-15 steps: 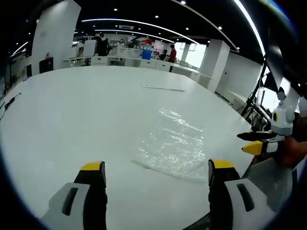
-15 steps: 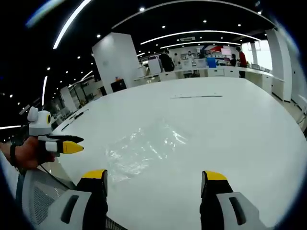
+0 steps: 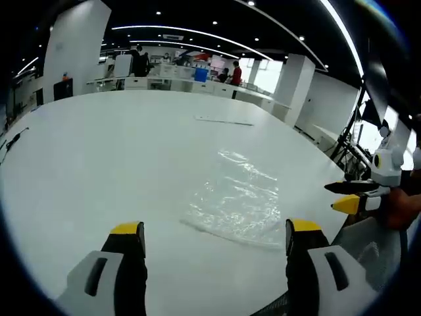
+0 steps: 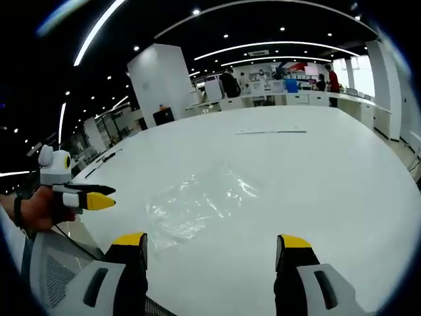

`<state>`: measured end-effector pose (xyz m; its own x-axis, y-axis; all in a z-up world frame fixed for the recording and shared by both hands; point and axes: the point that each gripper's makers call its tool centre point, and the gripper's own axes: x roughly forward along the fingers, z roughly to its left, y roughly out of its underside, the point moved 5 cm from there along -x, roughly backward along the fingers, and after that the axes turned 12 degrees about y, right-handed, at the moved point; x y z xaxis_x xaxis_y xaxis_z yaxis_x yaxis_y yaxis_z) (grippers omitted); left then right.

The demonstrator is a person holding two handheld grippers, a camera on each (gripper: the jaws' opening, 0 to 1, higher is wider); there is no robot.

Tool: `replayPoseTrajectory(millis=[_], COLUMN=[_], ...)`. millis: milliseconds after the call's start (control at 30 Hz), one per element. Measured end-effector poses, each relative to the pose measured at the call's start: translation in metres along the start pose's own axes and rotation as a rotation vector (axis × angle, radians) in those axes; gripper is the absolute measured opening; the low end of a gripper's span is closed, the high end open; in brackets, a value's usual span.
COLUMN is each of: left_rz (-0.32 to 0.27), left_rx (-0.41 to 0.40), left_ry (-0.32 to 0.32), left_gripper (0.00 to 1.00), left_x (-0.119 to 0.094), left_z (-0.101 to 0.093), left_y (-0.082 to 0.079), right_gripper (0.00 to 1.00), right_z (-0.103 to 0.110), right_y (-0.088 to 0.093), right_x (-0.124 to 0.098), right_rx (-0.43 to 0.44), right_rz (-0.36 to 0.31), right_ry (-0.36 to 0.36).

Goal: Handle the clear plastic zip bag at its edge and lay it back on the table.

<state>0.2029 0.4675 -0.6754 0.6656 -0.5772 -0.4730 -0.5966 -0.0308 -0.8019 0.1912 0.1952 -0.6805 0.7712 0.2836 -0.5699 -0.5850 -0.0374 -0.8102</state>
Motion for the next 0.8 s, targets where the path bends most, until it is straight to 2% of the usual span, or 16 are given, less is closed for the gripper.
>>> replayPoseTrajectory(millis=[800], left_rz=[0.000], left_rx=[0.000], left_ry=[0.002], left_gripper=[0.86], left_x=[0.0010], left_z=[0.0039], left_y=[0.0023], right_gripper=[0.79], right_z=[0.0011], right_y=[0.0017], right_x=[0.0030], right_rx=[-0.001], right_rz=[0.001], right_ry=[-0.009])
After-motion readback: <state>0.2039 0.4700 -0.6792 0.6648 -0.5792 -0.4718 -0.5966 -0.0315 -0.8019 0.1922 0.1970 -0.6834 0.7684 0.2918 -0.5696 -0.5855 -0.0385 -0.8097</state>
